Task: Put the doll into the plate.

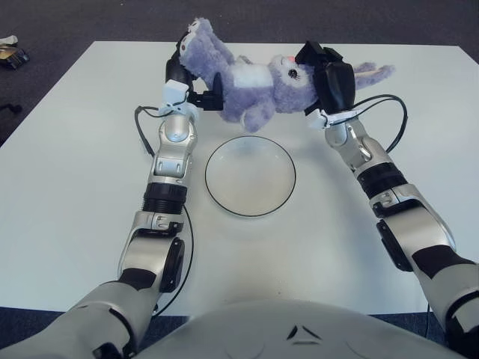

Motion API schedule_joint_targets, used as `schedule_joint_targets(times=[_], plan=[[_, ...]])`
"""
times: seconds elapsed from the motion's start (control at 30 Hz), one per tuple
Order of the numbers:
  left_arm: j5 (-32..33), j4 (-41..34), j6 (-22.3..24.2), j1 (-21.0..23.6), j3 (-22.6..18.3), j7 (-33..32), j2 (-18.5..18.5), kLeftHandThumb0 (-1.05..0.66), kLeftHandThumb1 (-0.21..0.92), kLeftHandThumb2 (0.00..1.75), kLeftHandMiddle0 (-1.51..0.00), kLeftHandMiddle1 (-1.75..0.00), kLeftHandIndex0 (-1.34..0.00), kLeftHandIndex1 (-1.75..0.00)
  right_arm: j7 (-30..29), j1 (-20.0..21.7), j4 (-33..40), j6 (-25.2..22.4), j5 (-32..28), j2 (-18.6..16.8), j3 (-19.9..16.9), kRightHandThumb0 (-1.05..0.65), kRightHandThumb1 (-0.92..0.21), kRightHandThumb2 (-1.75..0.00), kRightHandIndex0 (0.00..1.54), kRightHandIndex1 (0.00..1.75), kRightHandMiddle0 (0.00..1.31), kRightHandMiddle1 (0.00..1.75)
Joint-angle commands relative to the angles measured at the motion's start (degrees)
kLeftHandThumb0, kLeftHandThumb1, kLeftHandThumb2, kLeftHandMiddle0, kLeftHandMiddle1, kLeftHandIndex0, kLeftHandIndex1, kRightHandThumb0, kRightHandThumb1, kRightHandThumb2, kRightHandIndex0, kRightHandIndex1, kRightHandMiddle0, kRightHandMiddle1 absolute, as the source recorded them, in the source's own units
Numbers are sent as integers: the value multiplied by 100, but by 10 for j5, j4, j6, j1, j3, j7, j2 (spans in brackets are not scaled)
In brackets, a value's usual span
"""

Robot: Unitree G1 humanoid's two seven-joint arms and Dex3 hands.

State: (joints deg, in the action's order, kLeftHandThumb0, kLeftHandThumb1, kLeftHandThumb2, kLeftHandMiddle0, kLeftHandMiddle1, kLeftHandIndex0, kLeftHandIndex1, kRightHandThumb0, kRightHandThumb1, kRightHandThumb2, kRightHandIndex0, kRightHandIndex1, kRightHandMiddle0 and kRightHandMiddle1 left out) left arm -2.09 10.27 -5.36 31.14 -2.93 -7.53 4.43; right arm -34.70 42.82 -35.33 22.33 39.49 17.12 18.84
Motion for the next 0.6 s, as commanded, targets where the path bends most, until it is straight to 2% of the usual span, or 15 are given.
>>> schedule_joint_targets(times=[0.0,0.3,0.57], plan=[[16,-33,8,-18,-4,29,8,0,8,156,-83,-163,-57,-175,24,-22,42,-2,-3,-2,0,52,-19,-147,71,175,90,175],[60,-87,-3,-61,-19,84,23,0,4,160,-85,-165,-59,-175,43,-58,99,-21,13,0,-2,52,-19,-147,71,175,91,175],[72,-149,-3,-109,-25,103,28,0,2,163,-86,-165,-62,-175,72,-96,157,-35,11,1,-7,52,-19,-147,71,175,91,175]])
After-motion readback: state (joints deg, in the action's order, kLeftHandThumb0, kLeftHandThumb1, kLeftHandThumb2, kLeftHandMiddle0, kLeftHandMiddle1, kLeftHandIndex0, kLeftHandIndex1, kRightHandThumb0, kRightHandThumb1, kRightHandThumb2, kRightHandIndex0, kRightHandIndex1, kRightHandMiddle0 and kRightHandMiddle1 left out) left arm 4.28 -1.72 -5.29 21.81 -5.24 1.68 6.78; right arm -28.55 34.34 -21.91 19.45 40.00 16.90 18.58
